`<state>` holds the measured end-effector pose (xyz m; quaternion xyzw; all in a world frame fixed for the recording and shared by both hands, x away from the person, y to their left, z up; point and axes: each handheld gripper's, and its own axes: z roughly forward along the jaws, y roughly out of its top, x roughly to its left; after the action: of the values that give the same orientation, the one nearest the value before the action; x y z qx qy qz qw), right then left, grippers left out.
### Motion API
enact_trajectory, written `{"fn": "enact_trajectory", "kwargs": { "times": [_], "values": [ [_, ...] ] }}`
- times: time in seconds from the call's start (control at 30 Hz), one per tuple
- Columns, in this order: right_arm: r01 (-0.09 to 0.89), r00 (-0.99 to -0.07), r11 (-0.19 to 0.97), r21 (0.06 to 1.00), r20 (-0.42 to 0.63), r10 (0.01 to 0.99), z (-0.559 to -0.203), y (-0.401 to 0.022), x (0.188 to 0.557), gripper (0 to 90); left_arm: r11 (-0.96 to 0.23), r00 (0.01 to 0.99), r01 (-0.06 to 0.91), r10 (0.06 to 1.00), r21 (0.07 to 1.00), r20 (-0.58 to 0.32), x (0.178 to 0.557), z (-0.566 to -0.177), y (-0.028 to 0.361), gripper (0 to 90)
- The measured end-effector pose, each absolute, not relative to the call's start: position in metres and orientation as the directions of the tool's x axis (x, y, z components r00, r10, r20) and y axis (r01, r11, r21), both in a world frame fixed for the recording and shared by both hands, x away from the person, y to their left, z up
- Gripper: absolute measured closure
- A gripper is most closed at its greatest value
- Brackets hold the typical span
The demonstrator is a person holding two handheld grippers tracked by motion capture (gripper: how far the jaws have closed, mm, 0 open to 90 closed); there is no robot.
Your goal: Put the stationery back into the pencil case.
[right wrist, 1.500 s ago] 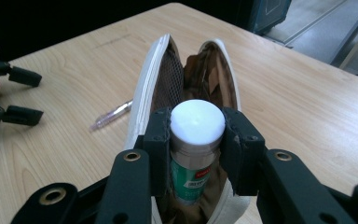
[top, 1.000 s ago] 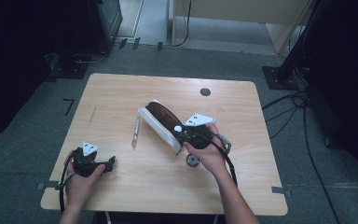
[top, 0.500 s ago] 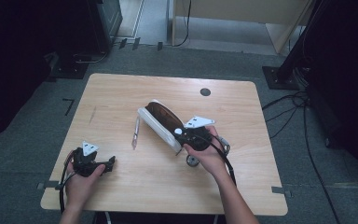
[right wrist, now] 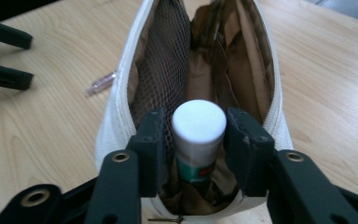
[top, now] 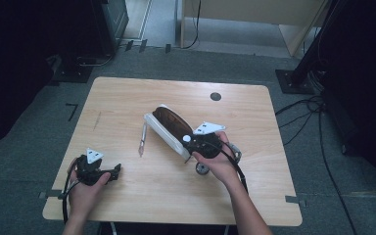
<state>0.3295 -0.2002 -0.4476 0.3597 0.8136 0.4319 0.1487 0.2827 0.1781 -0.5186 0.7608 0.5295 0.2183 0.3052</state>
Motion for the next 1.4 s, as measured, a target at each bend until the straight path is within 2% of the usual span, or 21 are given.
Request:
{"fn": "enact_trajectory", "kwargs": {
  "times": [0.2,0.5,0.97,1.4],
  "values": [
    [0.428,-0.697,0.361,0.829,0.048,0.715,-0.44,-0.204,0.323,58.7,-0.255,0.345,0.672,0.938,0.695,0.01,0.283,-0.519,0.178,5.2],
    [0.394,-0.69,0.336,0.855,0.034,0.723,-0.431,-0.208,0.317,71.4,-0.255,0.346,0.672,0.938,0.695,0.01,0.283,-0.519,0.178,5.3],
    [0.4,-0.656,0.288,0.87,0.052,0.753,-0.428,-0.232,0.293,66.9,-0.256,0.347,0.672,0.938,0.695,0.01,0.283,-0.519,0.178,5.2],
    [0.465,-0.588,0.248,0.85,0.087,0.804,-0.456,-0.254,0.276,61.9,-0.256,0.347,0.672,0.938,0.695,0.01,0.283,-0.519,0.178,5.3]
  ]
}}
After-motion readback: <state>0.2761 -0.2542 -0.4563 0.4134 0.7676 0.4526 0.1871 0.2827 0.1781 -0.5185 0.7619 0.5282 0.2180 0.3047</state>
